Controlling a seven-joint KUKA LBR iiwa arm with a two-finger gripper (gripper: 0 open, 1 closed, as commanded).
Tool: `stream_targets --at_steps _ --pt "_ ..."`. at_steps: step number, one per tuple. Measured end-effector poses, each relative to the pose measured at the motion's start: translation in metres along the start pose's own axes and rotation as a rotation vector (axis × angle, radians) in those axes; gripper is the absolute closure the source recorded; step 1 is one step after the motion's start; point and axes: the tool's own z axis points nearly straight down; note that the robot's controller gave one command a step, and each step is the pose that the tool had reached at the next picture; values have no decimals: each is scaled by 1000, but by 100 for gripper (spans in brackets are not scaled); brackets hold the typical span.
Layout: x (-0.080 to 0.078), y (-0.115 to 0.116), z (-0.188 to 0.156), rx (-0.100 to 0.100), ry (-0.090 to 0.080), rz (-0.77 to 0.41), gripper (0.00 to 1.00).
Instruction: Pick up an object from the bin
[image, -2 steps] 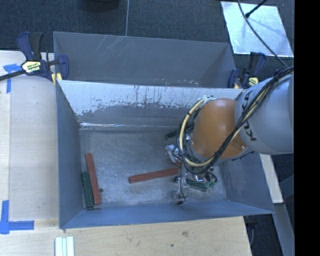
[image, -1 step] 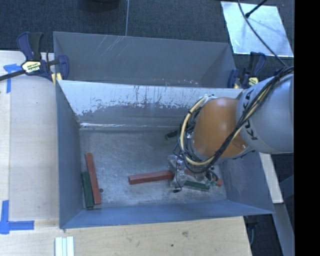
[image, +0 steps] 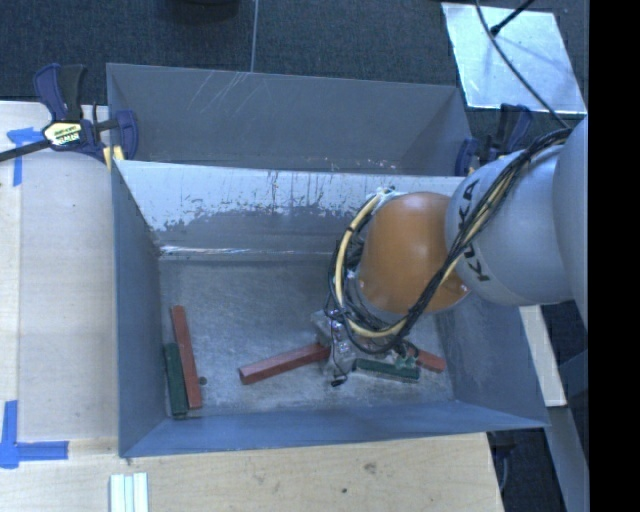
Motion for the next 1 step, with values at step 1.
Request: stream_targets --at_steps 1 --pt "0 36 -146 -2 -1 -410 100"
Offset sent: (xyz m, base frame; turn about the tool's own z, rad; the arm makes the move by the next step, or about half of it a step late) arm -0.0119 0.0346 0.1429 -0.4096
